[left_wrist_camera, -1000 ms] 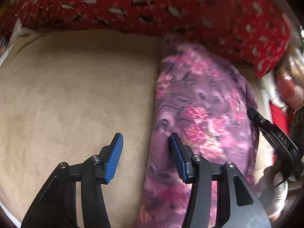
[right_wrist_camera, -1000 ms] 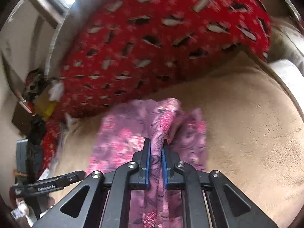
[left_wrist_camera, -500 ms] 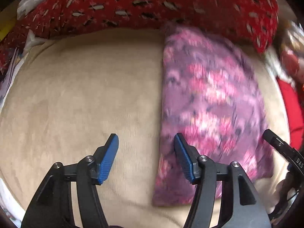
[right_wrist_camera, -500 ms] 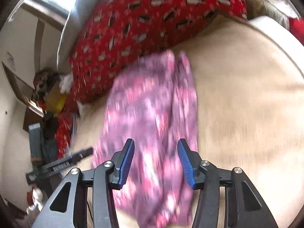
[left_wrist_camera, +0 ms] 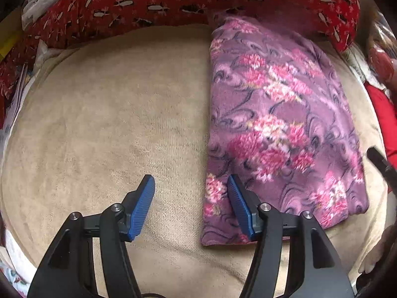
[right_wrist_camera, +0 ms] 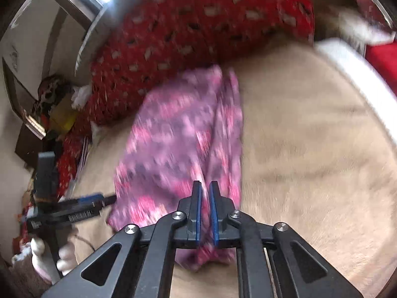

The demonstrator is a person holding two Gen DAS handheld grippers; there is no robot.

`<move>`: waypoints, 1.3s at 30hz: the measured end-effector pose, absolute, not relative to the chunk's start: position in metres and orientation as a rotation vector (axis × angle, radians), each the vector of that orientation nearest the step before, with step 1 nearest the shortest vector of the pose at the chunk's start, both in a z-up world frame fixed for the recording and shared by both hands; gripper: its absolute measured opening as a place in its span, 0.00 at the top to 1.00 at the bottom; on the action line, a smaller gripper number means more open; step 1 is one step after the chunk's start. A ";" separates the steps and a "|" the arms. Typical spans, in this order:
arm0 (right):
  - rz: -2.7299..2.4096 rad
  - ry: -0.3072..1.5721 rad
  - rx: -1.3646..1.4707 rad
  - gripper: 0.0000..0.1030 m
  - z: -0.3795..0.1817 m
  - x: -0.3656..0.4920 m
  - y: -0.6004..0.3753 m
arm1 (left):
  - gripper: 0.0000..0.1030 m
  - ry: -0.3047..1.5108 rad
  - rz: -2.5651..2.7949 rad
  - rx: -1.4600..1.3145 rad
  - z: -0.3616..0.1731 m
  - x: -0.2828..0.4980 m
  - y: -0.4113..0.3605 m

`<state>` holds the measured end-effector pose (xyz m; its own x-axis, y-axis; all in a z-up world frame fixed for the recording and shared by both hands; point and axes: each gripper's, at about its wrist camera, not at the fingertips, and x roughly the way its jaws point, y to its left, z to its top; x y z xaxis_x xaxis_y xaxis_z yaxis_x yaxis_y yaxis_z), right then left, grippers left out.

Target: Fold small clothes

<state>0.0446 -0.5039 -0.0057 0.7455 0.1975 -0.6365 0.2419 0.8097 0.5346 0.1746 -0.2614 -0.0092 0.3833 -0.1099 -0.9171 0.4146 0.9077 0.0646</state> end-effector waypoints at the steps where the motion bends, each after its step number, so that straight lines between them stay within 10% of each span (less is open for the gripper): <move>1: -0.017 0.714 0.643 0.91 0.003 0.047 -0.505 | 0.42 1.127 -0.342 0.302 -0.007 0.175 -0.262; 16: -0.013 0.799 0.607 0.89 -0.009 0.097 -0.506 | 0.42 1.194 -0.438 0.225 -0.003 0.214 -0.262; 20: -0.074 0.733 0.675 0.52 0.009 0.120 -0.539 | 0.42 1.258 -0.476 0.038 0.009 0.258 -0.255; 26: -0.105 0.802 0.781 0.52 -0.011 0.188 -0.568 | 0.37 1.232 -0.502 0.021 0.017 0.301 -0.284; 28: -0.130 0.868 0.791 0.93 -0.026 0.204 -0.568 | 0.37 1.270 -0.509 0.014 0.004 0.307 -0.293; 39: -0.160 0.752 0.679 0.84 -0.013 0.172 -0.570 | 0.36 1.182 -0.458 0.102 -0.001 0.277 -0.302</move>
<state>0.1717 -0.5698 -0.0130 0.7295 0.1002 -0.6766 0.3673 0.7771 0.5111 0.2765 -0.3019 -0.0014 0.2990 -0.2917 -0.9086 0.3972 0.9038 -0.1594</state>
